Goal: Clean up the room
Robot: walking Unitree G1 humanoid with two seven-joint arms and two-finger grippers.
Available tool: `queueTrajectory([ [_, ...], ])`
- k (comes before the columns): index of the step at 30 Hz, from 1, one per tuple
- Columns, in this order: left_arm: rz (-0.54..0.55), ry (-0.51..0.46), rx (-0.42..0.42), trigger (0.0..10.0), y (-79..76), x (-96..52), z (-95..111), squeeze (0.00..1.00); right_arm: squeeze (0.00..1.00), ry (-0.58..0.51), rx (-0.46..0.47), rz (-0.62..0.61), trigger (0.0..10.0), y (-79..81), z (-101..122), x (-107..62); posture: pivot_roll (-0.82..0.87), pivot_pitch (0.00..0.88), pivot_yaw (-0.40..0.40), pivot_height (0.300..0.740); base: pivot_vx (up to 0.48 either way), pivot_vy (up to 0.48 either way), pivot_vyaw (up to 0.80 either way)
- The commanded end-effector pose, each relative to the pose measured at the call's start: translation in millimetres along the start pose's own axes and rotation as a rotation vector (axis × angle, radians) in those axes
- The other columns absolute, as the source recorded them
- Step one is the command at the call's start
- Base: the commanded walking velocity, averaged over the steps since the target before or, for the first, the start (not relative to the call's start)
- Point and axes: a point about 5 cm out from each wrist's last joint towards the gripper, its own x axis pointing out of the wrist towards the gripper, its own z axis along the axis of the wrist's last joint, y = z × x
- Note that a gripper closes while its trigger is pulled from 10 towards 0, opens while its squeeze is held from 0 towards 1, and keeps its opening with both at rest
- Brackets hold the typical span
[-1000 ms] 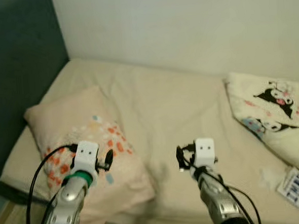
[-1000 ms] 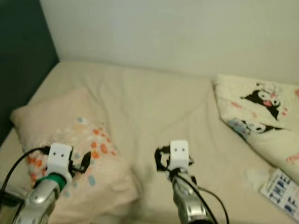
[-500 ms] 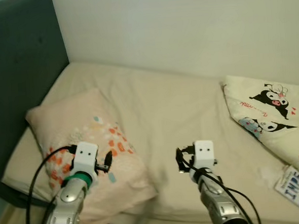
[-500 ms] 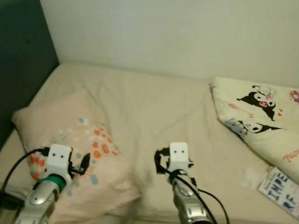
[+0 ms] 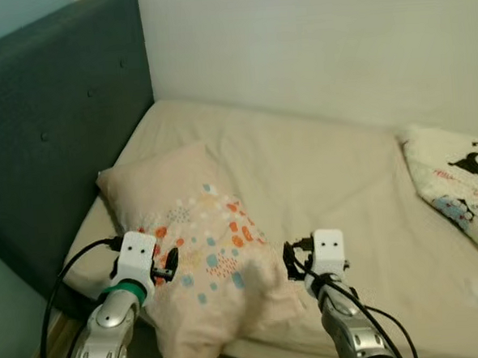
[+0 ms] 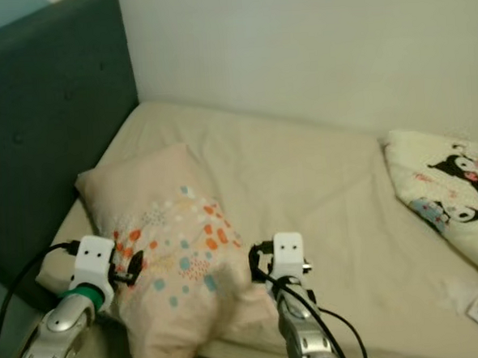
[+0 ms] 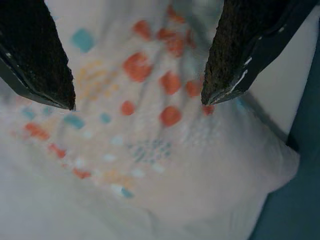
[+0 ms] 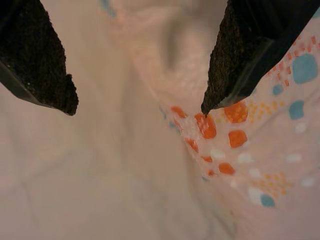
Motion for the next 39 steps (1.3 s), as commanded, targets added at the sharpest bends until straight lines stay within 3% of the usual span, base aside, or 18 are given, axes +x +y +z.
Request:
queueTrajectory([
  [1,-0.004,0.013,0.032,10.0,0.5,-1.2,-1,0.00,0.00,0.015,0.014,-0.002,10.0,1.0,-3,-1.3,0.14,0.000,-0.023,0.740,0.000,0.000,0.00],
  [20,-0.023,0.037,0.015,10.0,1.6,-3.3,-3,0.00,0.00,0.022,0.032,-0.018,10.0,0.6,-6,-4.4,0.14,0.000,-0.016,0.740,0.000,-0.422,0.00],
  [30,-0.066,0.002,0.102,10.0,-9.9,-0.7,1,0.00,0.00,-0.008,0.028,-0.032,10.0,-2.2,-1,-4.3,0.13,0.000,-0.008,0.740,0.000,-0.093,0.00],
  [38,-0.074,-0.049,0.060,10.0,-16.3,13.6,15,0.00,0.00,-0.059,-0.004,-0.145,10.0,-24.8,6,-6.4,0.10,0.000,0.013,0.740,0.000,0.000,0.00],
  [39,-0.085,-0.047,0.060,10.0,-18.6,15.8,15,0.00,0.00,-0.071,-0.011,-0.173,10.0,-29.6,7,-8.6,0.06,0.000,0.044,0.740,0.000,0.000,0.00],
])
